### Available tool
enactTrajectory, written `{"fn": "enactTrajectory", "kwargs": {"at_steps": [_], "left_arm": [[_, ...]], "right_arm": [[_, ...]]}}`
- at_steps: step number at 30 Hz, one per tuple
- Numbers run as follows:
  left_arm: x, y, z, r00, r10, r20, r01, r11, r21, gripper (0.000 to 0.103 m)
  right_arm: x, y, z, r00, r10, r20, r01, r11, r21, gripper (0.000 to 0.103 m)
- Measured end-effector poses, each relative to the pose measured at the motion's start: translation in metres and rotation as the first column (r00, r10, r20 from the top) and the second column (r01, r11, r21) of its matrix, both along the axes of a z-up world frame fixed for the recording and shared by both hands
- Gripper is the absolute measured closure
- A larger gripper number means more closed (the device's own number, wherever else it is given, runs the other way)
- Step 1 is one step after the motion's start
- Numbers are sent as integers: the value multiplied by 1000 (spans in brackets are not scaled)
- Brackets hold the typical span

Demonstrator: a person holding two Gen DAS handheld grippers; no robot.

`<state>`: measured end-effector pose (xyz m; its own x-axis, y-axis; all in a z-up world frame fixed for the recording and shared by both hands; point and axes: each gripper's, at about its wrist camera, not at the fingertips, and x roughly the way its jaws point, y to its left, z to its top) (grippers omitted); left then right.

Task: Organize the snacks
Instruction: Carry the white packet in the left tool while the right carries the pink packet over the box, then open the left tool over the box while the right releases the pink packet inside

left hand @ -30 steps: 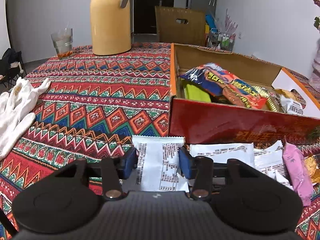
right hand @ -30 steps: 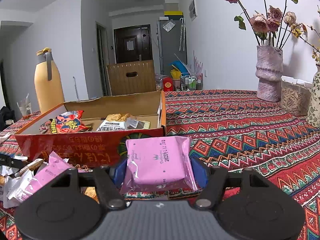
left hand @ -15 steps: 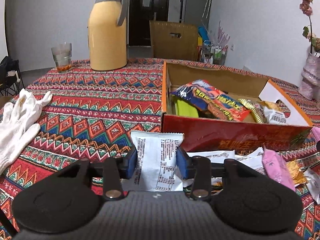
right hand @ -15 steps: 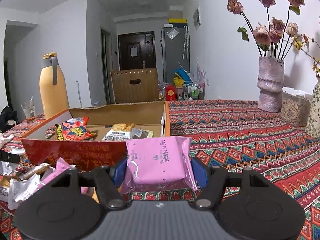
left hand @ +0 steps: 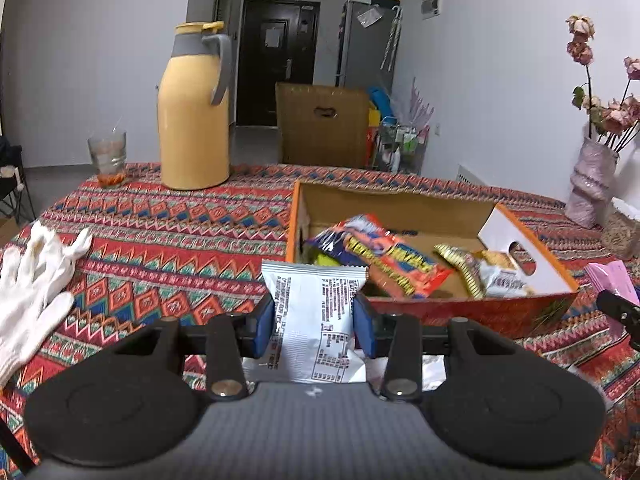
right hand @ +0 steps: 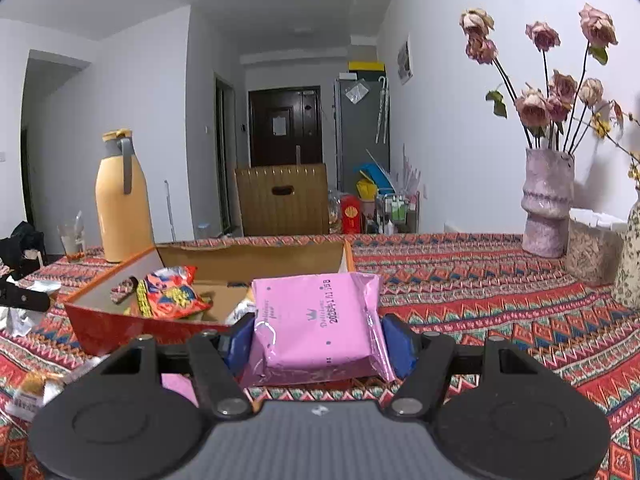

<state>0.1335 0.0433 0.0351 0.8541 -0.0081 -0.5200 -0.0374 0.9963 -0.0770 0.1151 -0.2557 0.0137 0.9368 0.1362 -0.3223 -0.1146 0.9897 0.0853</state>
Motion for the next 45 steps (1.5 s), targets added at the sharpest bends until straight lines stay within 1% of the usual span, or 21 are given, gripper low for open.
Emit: {"fn": "enactTrajectory", "kwargs": {"at_steps": [6, 12, 17, 23, 29, 34, 41, 45], "left_arm": [[12, -13, 10, 1000, -21, 14, 21, 1000, 11, 61], [29, -27, 20, 999, -33, 30, 33, 999, 23, 61], [47, -36, 27, 999, -26, 42, 24, 999, 29, 61], [67, -39, 29, 999, 2, 51, -3, 1000, 15, 61], [88, -38, 24, 997, 40, 67, -40, 999, 5, 61], [96, -32, 9, 996, 56, 64, -55, 998, -6, 61], [104, -27, -4, 998, 49, 37, -48, 999, -10, 61], [103, -25, -7, 998, 46, 33, -45, 999, -20, 60]], "right_arm": [[10, 8, 12, 999, 25, 29, -25, 1000, 3, 36], [30, 18, 22, 998, 51, 38, -51, 999, -1, 36], [51, 27, 28, 996, 76, 38, -75, 997, -7, 36], [79, 41, 31, 996, 87, 15, -87, 996, -23, 36], [103, 51, 26, 998, 69, -9, -69, 997, -28, 36], [113, 49, 12, 999, 43, -22, -44, 999, -28, 36], [122, 54, -3, 996, 65, -58, -67, 998, -21, 36], [123, 55, -8, 994, 76, -81, -78, 997, -24, 35]]}}
